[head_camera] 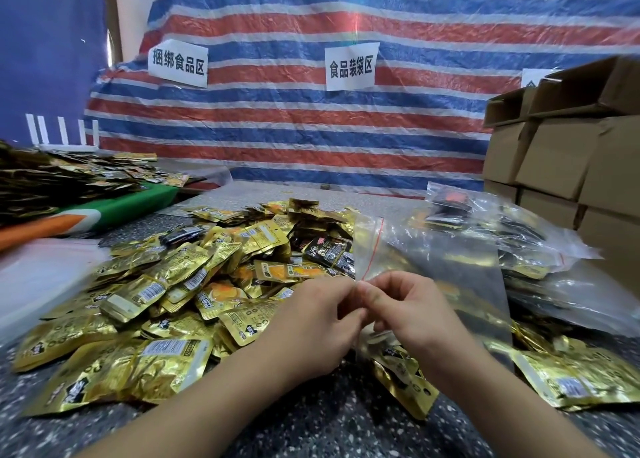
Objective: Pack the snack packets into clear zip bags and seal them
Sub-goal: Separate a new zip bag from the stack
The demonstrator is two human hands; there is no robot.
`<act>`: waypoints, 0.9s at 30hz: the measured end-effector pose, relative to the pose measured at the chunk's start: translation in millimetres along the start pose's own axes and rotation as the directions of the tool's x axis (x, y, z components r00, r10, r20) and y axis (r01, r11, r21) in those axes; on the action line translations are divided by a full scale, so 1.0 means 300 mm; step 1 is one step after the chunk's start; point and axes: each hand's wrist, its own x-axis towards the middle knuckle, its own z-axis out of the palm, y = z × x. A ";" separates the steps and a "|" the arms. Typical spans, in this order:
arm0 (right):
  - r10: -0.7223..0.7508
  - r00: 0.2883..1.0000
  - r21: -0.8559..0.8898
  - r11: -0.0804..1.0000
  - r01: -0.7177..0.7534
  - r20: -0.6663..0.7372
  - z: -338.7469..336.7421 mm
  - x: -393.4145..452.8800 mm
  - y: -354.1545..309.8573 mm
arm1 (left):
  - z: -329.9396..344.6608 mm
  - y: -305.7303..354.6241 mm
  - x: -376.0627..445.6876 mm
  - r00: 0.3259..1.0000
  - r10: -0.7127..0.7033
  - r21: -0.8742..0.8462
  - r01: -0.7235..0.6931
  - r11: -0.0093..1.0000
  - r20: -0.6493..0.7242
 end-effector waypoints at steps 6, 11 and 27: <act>0.035 0.998 -0.013 0.999 -0.035 -0.050 -0.027 0.004 -0.011 | -0.013 0.005 0.014 0.995 -0.091 -0.167 0.095 0.981 0.033; 0.124 0.966 0.106 0.989 -0.102 -0.225 -0.091 0.029 -0.011 | -0.053 -0.023 0.029 0.965 -0.263 -0.143 0.261 0.955 0.005; 0.046 0.947 0.022 0.999 -0.042 -0.319 -0.063 0.037 0.018 | -0.052 0.044 -0.025 0.964 0.153 0.251 -0.206 0.946 0.216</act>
